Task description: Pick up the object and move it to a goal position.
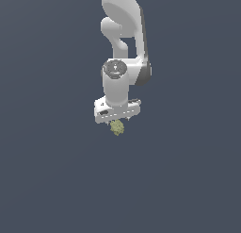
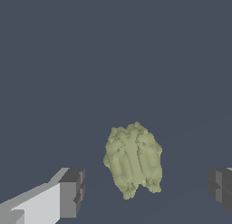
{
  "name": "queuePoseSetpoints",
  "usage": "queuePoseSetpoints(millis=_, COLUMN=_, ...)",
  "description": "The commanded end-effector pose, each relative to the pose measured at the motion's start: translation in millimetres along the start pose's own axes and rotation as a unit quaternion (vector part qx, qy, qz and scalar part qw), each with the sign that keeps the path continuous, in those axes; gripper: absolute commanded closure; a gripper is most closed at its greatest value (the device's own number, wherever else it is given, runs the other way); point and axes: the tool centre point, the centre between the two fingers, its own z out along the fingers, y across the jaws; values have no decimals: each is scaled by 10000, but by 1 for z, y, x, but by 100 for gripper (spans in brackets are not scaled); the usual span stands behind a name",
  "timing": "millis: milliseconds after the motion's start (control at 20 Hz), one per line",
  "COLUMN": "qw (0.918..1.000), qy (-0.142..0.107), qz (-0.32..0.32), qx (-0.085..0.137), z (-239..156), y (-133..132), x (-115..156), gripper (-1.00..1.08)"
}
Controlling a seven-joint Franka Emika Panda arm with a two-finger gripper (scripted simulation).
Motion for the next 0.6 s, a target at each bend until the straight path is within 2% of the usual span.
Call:
queuePoseSetpoints(millis=0, qw=9994, qy=35, qz=-337, qx=-27, z=7, y=1, x=-4, gripper=-92)
queuePoseSetpoints(millis=550, qw=9918, qy=128, qz=-1264, qx=-98, z=25, y=1, x=-16, gripper=-92)
